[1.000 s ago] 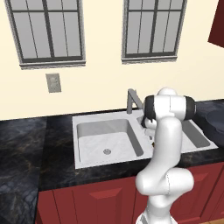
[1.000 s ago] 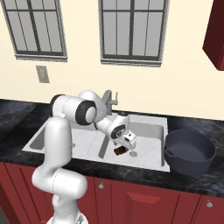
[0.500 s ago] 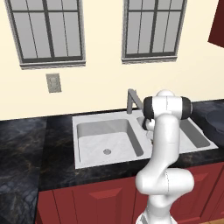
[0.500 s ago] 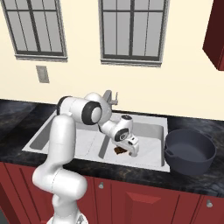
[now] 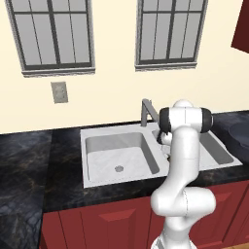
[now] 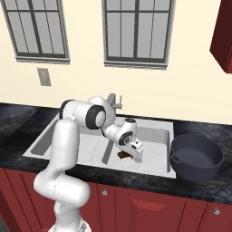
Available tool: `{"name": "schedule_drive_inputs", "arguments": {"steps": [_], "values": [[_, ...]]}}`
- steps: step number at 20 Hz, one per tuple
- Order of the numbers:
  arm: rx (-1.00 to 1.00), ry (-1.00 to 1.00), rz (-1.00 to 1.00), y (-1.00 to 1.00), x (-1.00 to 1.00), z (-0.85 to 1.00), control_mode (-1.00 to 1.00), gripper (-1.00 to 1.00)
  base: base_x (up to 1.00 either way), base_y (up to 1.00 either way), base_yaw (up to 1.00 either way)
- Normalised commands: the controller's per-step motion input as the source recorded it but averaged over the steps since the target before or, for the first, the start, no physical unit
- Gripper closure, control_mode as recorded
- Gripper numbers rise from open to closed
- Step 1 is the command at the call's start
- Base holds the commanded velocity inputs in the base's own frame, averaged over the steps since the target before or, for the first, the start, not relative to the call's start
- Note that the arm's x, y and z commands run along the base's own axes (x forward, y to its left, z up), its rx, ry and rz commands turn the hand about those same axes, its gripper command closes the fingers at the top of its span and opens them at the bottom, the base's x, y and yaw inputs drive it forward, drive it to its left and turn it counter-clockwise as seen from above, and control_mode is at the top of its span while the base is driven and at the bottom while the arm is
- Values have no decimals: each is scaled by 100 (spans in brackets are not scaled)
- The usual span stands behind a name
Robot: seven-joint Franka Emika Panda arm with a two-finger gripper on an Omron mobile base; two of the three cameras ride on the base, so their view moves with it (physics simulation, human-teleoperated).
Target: Dump the sweet potato from the pot into the sink. Then turn on the water and wash the sweet potato. Then turn off the water and put the sweet potato back in the pot.
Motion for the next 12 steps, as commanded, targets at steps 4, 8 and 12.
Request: {"name": "schedule_drive_inputs", "arguments": {"steps": [4,8,12], "values": [[2,0,-1,-16,-12,-2,-100,100,0,0,0],[8,0,0,-30,-18,0,-100,100,0,0,0],[12,-1,0,-29,-21,24,-100,100,0,0,0]]}}
